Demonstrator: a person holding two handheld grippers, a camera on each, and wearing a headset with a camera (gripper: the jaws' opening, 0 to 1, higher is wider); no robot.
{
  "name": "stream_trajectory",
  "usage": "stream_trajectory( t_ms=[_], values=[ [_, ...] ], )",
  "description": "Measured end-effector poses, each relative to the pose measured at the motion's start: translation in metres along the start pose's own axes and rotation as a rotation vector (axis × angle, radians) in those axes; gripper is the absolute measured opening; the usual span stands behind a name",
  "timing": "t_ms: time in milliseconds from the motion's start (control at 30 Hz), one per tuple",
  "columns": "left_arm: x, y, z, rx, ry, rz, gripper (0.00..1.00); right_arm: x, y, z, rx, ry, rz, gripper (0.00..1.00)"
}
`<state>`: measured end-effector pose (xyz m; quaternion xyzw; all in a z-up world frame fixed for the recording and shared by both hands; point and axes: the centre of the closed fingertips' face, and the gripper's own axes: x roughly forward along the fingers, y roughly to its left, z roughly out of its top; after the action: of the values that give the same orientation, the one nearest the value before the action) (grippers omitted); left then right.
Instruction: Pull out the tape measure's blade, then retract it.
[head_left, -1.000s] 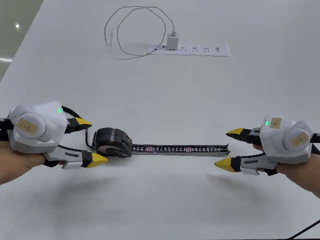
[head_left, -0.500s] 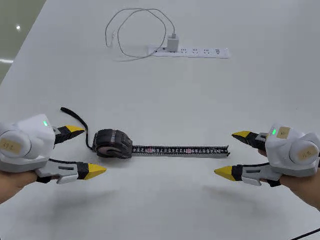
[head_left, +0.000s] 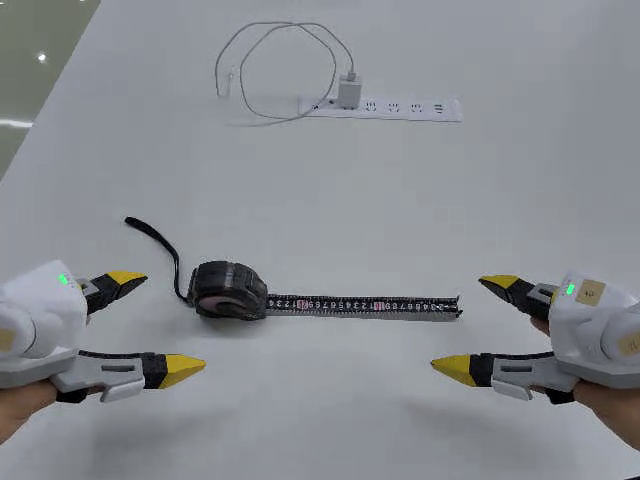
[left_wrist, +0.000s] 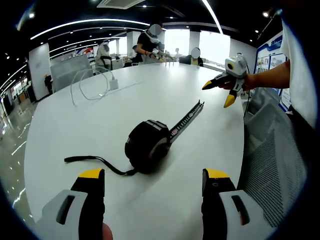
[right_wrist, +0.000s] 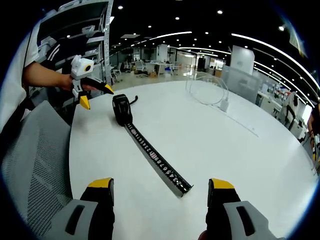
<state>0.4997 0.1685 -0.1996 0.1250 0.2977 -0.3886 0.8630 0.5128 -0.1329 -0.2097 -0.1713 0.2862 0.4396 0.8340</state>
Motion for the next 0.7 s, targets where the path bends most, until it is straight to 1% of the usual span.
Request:
stream_trajectory(
  t_ms=[133,233,367,433,533,633,700],
  values=[
    [-0.005,-0.001,-0.004,-0.018,-0.001,0.015,0.8,-0.003,0.005,-0.001,0.005,-0.002,-0.006,0.77],
    [-0.009,0.001,-0.005,-0.032,-0.015,0.033,0.81,-0.005,0.007,-0.001,0.015,-0.007,-0.008,0.79],
    [-0.014,0.001,-0.009,-0.056,-0.023,0.052,0.84,-0.007,0.01,-0.003,0.022,-0.008,-0.013,0.81],
    [-0.018,0.002,-0.01,-0.06,-0.031,0.072,0.84,-0.008,0.011,-0.004,0.025,-0.009,-0.016,0.81],
    [-0.02,0.001,-0.013,-0.078,-0.036,0.078,0.85,-0.01,0.012,-0.004,0.035,-0.012,-0.023,0.83],
    [-0.021,-0.001,-0.017,-0.085,-0.031,0.081,0.88,-0.011,0.014,-0.003,0.047,-0.023,-0.028,0.86],
    [-0.022,-0.003,-0.017,-0.096,-0.039,0.084,0.89,-0.012,0.017,-0.004,0.05,-0.023,-0.033,0.87]
  ],
)
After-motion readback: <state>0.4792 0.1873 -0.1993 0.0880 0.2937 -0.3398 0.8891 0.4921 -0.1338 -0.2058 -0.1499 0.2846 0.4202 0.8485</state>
